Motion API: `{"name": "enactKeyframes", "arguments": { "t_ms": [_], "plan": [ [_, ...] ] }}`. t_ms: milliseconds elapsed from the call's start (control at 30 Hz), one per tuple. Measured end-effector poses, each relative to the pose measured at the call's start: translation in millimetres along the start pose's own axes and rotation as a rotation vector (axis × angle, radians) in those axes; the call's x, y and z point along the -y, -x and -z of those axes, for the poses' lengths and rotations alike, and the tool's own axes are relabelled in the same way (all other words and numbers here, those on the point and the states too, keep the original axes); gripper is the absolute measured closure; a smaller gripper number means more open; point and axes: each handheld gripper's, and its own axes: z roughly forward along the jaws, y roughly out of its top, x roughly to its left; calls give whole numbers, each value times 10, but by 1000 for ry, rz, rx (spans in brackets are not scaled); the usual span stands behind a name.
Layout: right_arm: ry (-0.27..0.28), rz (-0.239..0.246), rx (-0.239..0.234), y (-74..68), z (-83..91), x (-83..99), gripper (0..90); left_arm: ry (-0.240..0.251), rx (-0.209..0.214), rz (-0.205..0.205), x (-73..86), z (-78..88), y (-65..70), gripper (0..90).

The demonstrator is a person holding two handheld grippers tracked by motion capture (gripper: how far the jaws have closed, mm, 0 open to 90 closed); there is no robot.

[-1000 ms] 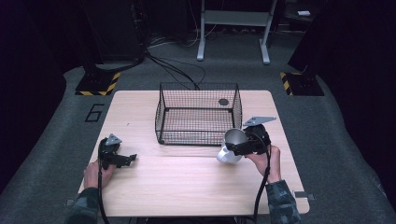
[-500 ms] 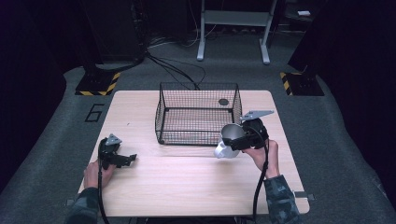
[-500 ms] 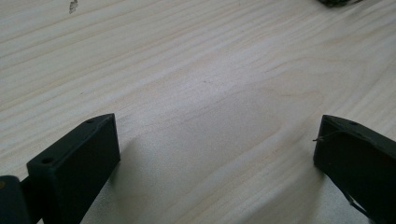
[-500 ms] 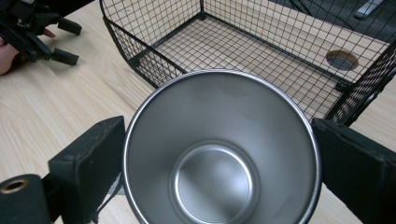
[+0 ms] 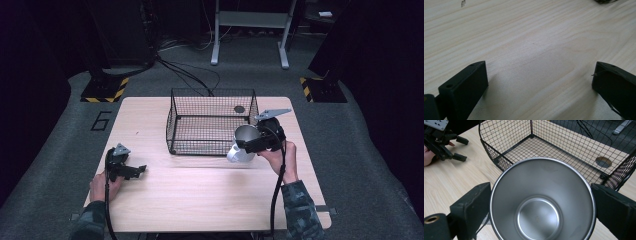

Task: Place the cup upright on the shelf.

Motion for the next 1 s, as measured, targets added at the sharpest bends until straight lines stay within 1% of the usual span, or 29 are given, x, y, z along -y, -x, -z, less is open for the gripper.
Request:
{"name": "enactKeyframes", "arguments": {
  "t_ms": [300,367,400,467,533,567,700,733,800,833,867,900,933,967,1000],
  "plan": [
    [2,-1,-1,5,-45,-155,57,5,0,1,2,-4,2,3],
    [4,2,-1,5,-53,-192,58,4,0,1,2,-3,1,3],
    [8,10,-2,12,-56,-211,58,5,1,2,2,-4,2,3],
    [10,4,-4,18,-64,-244,58,5,1,2,2,-4,2,3],
    [11,10,-2,30,-80,-289,58,5,1,2,3,-4,2,3],
    [12,1,0,28,-88,-309,58,5,1,2,2,-4,2,3],
    [6,9,6,67,-139,-405,57,5,1,3,3,-4,3,3],
    [6,1,6,70,-152,-417,57,5,1,2,2,-4,2,3],
    [6,-1,7,95,-184,-452,58,6,1,2,3,-4,2,3],
    [-3,-10,6,103,-193,-468,58,5,1,2,2,-4,2,3],
    [4,1,7,119,-206,-482,58,6,1,2,2,-4,2,3],
    [2,1,10,133,-217,-503,58,5,1,2,2,-4,2,3],
    [5,-4,12,139,-229,-517,58,5,0,1,2,-4,2,3],
    [-4,-15,14,142,-234,-534,58,5,1,2,2,-4,2,3],
    [4,-10,15,158,-254,-548,58,5,1,2,2,-4,2,3]
  ]
}}
